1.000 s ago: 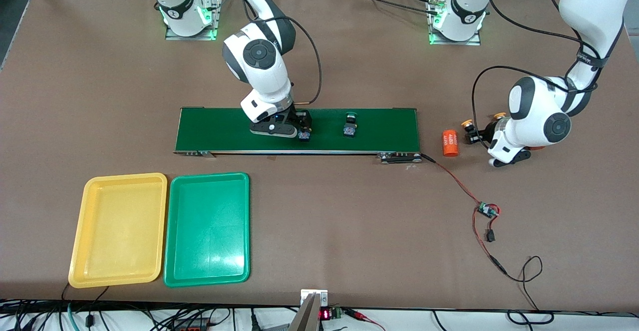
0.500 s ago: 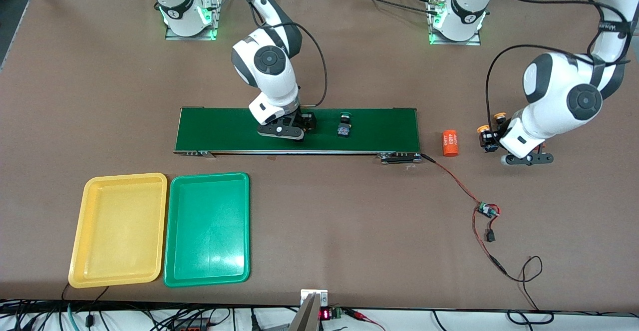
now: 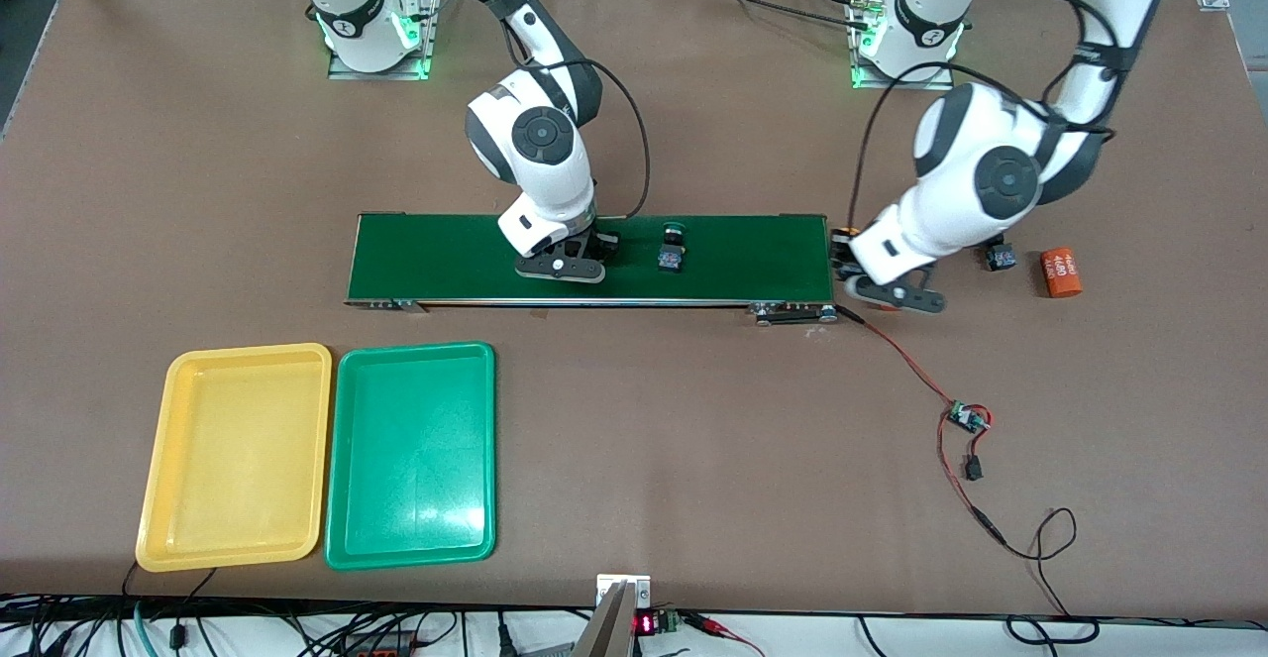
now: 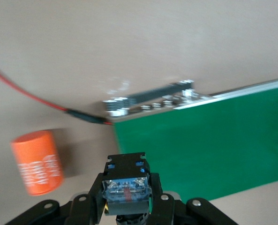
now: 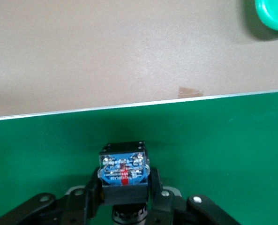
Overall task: Sort buttons by color to trays
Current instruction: 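Grasp the green button with the right gripper while the left gripper releases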
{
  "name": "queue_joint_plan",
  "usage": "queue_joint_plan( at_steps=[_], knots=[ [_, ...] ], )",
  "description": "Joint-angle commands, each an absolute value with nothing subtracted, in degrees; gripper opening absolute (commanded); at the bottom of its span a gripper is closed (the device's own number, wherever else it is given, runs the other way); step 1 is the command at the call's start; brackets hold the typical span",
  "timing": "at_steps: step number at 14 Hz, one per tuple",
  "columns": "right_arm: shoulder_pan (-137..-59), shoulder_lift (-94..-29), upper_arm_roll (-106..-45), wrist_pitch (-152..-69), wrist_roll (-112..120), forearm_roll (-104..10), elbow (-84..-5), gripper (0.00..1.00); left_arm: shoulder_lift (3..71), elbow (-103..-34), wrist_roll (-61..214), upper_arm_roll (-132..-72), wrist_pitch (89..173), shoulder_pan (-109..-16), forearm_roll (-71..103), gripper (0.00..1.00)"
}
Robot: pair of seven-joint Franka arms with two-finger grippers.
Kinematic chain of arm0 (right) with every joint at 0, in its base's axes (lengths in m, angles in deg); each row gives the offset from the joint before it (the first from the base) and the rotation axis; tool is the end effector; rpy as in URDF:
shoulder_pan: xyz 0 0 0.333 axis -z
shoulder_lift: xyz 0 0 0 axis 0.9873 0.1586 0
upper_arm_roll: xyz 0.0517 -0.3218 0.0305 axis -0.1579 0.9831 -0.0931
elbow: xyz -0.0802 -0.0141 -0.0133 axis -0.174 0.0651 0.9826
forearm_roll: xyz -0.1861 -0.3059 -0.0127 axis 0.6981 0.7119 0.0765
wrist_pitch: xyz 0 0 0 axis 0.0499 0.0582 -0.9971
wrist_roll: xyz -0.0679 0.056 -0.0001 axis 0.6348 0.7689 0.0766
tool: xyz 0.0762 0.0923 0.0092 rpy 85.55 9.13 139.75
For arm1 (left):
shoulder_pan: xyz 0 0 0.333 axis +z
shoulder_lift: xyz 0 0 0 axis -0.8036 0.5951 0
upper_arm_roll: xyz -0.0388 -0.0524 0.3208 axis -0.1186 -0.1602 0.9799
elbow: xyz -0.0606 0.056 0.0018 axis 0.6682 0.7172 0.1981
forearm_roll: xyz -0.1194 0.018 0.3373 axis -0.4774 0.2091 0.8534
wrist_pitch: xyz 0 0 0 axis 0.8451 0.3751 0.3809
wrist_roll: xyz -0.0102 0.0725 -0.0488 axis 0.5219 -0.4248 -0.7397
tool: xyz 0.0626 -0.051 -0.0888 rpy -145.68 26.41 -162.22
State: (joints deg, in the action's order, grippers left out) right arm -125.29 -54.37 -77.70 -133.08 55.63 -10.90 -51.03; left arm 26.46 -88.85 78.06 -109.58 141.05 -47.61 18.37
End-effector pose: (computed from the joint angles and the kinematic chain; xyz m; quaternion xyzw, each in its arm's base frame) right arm 0.4717 0.4200 0.2661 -0.9987 0.0463 -0.0202 0.0082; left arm 0.5100 -0.1841 0.3257 0.9894 -0.0914 -0.0762 0.0838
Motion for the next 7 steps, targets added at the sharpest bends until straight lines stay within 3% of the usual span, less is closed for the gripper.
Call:
queue_joint_plan(
  at_steps=[1,3,5,6,7],
  knots=[
    [-125.0,-54.9,-77.5,-130.3,52.8,-10.5,-50.1,0.04,31.9,-85.6,76.7,-109.0,141.7,-49.8,17.0,0.01],
    [-124.6,-56.1,-76.2,-127.1,50.7,-10.4,-48.7,0.03,33.6,-85.7,74.5,-109.0,144.7,-50.3,17.3,0.02],
    [-122.7,-56.3,-74.5,-119.4,47.0,-10.5,-42.4,0.03,34.3,-85.7,74.4,-108.9,144.8,-51.0,17.2,0.02],
    [-121.1,-56.3,-74.3,-115.7,45.7,-10.5,-39.3,0.03,34.3,-85.7,74.4,-108.9,144.8,-51.1,17.5,0.14],
    [-117.8,-55.7,-74.4,-112.5,42.1,-10.3,-35.0,0.03,34.2,-85.8,74.6,-108.9,144.8,-51.2,17.7,0.98]
  ],
)
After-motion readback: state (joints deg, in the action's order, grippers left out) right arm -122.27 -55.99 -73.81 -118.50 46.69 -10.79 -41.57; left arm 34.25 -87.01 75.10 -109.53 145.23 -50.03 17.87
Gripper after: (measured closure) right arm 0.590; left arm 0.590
